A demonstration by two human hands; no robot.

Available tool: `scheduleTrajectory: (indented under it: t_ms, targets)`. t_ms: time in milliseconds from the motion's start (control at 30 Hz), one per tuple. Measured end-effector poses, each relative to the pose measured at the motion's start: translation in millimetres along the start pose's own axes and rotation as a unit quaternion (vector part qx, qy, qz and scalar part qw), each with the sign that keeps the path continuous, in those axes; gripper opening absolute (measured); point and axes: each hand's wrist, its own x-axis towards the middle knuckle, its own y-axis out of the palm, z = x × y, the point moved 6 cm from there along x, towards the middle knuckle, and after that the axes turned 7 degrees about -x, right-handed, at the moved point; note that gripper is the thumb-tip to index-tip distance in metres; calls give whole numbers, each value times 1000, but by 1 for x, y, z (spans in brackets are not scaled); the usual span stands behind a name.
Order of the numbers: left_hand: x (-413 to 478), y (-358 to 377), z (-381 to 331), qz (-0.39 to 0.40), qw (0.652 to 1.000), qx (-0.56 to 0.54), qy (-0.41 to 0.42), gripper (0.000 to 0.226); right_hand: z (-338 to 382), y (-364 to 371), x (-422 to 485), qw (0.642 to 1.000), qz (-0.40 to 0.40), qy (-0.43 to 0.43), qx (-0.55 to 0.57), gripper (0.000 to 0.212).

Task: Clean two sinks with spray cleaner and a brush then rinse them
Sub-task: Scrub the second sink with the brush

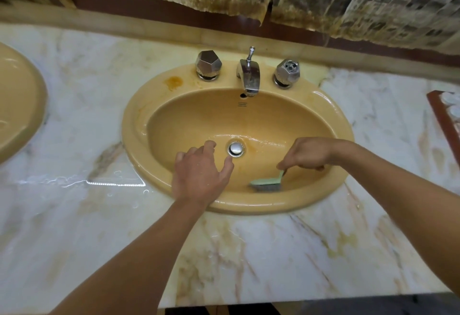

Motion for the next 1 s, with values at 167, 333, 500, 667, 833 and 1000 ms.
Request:
scheduleTrajectory:
  t_ms: [167, 333, 500, 667, 833, 1000]
  targets:
    - [1, 0, 1, 5, 1000, 8, -4, 60, -11, -10, 11, 993, -69, 66, -73, 26]
    - [1, 0, 1, 2, 1000, 4, -5, 59, -3, 11, 17, 997, 39, 60, 36, 28]
    - [0, -1, 0, -1, 1000, 1, -8, 54, 4, 19, 34, 998, -19, 58, 14, 29]
    - [1, 0, 0, -3, 1000, 10, -10, 58, 22, 9, 35, 983, -141, 91, -67, 37]
    - [2, -2, 0, 4, 1000, -7, -12, 55, 59, 40, 26, 979, 91, -21, 183, 31]
    - [13, -24, 18, -8, 993, -112, -24, 49, 28, 30, 9, 983, 104, -3, 154, 26]
